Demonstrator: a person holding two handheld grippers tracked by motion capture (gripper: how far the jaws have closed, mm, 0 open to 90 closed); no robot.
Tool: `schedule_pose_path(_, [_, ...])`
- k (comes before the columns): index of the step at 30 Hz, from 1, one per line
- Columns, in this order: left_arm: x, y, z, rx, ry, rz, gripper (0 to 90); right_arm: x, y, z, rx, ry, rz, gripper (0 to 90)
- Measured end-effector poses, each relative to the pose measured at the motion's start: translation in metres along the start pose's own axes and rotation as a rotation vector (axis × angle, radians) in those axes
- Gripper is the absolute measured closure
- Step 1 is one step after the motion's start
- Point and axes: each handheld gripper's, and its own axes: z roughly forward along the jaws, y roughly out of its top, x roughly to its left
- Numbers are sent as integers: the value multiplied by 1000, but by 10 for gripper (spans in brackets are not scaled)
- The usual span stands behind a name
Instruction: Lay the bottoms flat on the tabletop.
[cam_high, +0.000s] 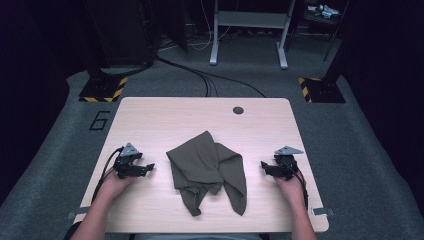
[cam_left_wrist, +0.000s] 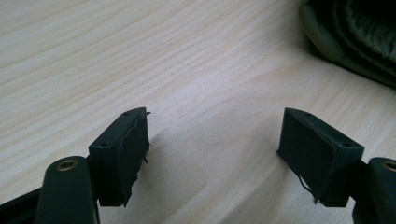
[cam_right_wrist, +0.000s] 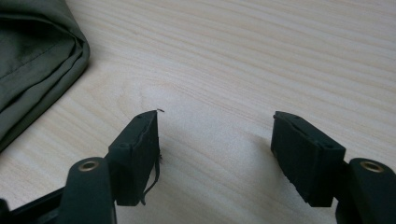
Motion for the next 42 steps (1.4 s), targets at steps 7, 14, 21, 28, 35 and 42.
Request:
schedule_pose_path(7, [0,0,0,5,12,-20,242,2,0,0,7,0,5,282])
schedule_pose_path(14, [-1,1,1,-7,50,-63,268,3,1,1,9,2,5,260])
schedule_pose_path(21, [-3,3,-1,-9,106,-194,326,4,0,1,7,-19,16,260])
schedule_pose_path(28, [-9,13,-10,-66,190,-247,332,6,1,1,6,-28,24,260])
schedule_pose_path(35, [-18,26,-19,-81,196,-310,348,6,1,1,7,-29,26,260])
schedule_pose_path(42, [-32,36,-23,-58,222,-284,328,6,1,1,6,-27,28,260])
